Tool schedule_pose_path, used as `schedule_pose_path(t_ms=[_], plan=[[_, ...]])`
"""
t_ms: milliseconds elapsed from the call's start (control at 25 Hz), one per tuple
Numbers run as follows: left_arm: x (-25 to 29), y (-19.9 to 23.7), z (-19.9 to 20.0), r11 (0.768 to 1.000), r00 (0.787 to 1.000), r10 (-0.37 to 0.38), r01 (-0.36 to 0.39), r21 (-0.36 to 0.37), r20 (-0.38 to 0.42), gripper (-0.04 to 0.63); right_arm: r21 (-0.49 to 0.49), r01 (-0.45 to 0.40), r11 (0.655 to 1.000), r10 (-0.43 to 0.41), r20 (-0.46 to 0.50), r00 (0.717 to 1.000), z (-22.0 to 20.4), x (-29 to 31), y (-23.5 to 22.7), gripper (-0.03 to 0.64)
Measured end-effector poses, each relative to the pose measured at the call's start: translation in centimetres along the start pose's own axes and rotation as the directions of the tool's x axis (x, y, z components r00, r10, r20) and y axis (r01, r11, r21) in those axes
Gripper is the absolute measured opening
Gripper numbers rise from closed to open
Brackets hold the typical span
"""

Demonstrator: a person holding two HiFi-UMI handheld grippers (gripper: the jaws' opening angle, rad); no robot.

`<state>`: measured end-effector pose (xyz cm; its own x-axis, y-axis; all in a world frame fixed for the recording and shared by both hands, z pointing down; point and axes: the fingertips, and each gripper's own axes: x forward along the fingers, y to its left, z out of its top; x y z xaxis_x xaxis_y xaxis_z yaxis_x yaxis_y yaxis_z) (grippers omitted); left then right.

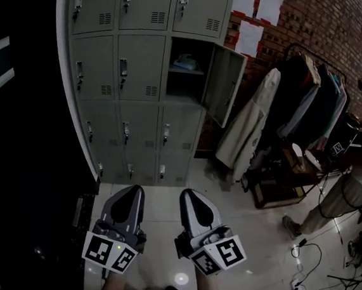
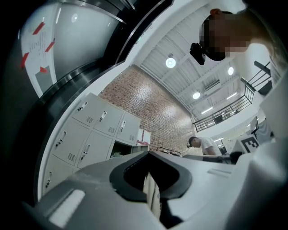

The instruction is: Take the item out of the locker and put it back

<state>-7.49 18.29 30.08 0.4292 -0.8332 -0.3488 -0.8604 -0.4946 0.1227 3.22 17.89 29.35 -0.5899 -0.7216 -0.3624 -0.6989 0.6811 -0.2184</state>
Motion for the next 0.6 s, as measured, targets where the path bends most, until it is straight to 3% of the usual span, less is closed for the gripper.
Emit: schedule_pose_path(t_ms=[240, 600], plan=[[-0.6, -3.5, 1.5, 1.0, 1.0, 0.004, -0.004, -0.016, 0.019, 0.003, -0.013, 0.015, 1.0, -0.016, -0.058, 0.998, 1.4, -2.3, 1.6, 0.002], [-1.8, -4.3, 1.8, 1.0, 0.999, 0.014, -0.013, -0.016, 0.04, 0.003, -0.019, 0.006, 1.0, -0.007, -0.059, 0.998, 1.4, -4.2, 2.1, 0.002]])
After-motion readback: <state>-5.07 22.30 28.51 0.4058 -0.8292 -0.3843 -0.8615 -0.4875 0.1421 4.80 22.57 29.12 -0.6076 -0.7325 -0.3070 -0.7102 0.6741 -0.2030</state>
